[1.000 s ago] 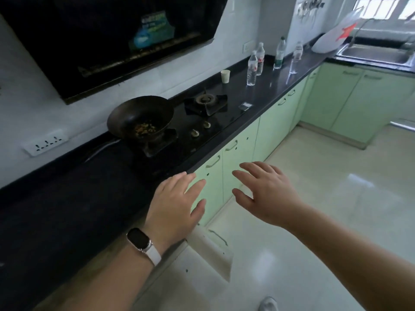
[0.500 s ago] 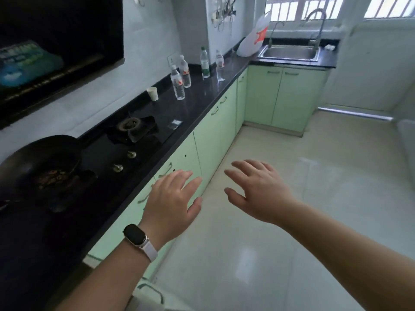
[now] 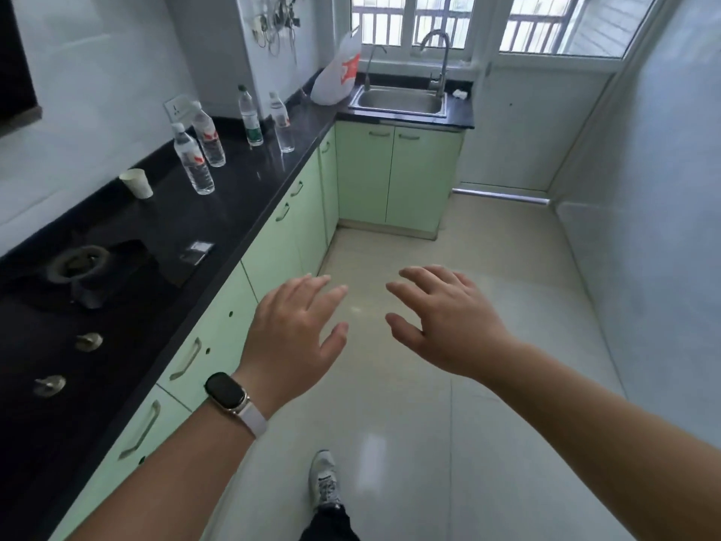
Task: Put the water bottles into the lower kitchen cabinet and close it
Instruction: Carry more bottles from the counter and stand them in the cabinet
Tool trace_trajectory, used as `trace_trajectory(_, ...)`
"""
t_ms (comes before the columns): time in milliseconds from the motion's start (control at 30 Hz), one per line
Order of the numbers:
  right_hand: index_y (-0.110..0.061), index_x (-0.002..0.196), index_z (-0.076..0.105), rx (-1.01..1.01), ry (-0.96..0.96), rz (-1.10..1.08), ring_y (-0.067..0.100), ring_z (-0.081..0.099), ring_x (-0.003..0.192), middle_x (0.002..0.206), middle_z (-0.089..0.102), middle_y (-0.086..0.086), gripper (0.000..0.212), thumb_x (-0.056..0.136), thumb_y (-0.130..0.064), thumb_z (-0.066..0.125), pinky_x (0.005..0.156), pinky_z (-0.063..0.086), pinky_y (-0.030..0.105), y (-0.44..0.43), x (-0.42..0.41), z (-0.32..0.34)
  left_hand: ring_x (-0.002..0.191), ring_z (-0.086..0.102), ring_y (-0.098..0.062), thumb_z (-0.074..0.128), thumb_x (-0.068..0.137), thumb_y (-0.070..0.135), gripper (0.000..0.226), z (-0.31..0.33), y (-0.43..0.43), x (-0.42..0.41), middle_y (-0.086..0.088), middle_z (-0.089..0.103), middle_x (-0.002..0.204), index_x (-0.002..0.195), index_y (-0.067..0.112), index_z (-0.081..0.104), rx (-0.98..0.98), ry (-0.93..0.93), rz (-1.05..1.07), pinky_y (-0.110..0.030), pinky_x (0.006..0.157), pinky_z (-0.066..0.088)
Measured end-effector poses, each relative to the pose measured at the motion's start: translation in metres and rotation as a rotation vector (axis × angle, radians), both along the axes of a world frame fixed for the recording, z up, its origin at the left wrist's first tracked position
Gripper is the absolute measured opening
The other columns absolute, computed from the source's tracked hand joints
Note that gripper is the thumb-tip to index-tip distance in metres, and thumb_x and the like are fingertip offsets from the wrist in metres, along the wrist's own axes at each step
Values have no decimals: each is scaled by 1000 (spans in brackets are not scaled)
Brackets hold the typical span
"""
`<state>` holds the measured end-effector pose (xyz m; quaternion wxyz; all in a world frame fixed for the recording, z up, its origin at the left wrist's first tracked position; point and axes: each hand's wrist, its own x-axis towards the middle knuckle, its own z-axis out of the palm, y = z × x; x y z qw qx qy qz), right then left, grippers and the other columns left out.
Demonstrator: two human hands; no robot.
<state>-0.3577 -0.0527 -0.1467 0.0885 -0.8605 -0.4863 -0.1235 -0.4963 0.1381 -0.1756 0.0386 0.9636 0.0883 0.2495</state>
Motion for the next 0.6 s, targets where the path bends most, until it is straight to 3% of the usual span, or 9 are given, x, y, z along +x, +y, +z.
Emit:
trace_trajectory(367,-20,116,67,30,-39,-58,32,59,114,122,66,6,49,88,-53,43,94,46,42,157,102,10,123,57,-31,49,90,44,49,6,162,112,-7,64,131,128,19,66,-52,14,-15,-50,99,46)
trace_trajectory(600,-20,117,67,94,-30,-93,30,58,114,121,65,6,50,88,-53,43,93,46,41,213,151,11,121,59,-32,49,89,44,49,11,215,170,-8,65,128,126,17,68,-40,15,-42,-51,95,48)
